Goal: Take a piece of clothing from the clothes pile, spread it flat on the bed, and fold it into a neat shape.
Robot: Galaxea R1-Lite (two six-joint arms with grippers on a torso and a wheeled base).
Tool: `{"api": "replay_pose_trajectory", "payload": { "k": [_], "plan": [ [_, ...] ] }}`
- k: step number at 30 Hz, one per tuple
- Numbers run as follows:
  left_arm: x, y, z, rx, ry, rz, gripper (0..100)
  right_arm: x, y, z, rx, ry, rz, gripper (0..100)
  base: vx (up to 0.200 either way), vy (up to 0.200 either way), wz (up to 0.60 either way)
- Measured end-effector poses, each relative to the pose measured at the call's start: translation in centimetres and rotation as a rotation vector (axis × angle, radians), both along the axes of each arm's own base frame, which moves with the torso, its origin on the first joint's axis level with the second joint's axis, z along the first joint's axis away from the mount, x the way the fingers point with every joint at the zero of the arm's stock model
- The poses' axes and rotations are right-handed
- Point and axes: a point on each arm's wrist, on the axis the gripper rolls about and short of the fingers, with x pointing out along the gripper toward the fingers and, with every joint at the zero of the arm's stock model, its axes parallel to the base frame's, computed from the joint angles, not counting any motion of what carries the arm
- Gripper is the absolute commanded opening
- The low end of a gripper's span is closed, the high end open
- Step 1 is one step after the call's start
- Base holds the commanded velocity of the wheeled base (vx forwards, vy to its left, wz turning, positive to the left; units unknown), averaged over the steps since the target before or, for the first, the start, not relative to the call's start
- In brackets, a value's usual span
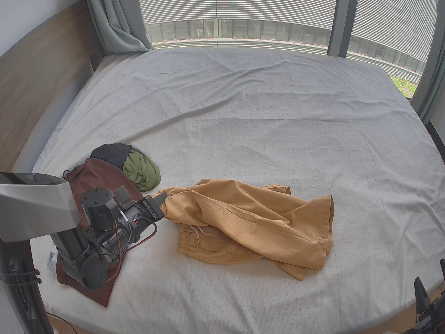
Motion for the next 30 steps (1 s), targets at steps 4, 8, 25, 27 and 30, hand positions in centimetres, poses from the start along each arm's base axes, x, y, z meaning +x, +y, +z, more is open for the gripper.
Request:
{"api": "replay_pose_trajectory", "payload": {
  "k": [4, 8, 25, 27, 30],
  "plan": [
    [0.0, 0.0, 0.1, -0.001, -0.002, 0.000, 0, 0.0, 0.0, 0.0, 0.003, 0.001, 0.001, 100, 0.000, 0.000, 0.00],
    [0.0, 0.0, 0.2, -0.002, -0.007, 0.002, 0, 0.0, 0.0, 0.0, -0.003, -0.002, 0.002, 100, 0.000, 0.000, 0.00],
    [0.0, 0.0, 0.4, -0.004, -0.012, 0.000, 0, 2.0, 0.1, 7.7, 0.007, 0.008, 0.116, 100, 0.000, 0.000, 0.00],
    [-0.1, -0.1, 0.4, -0.004, -0.012, -0.001, 0, 2.9, 0.2, 8.0, 0.008, 0.057, 0.139, 100, 0.000, 0.000, 0.00],
    [-0.1, -0.1, 0.4, -0.004, -0.011, -0.002, 0, 4.4, 0.4, 8.4, 0.013, 0.134, 0.185, 100, 0.000, 0.000, 0.00]
  ]
}}
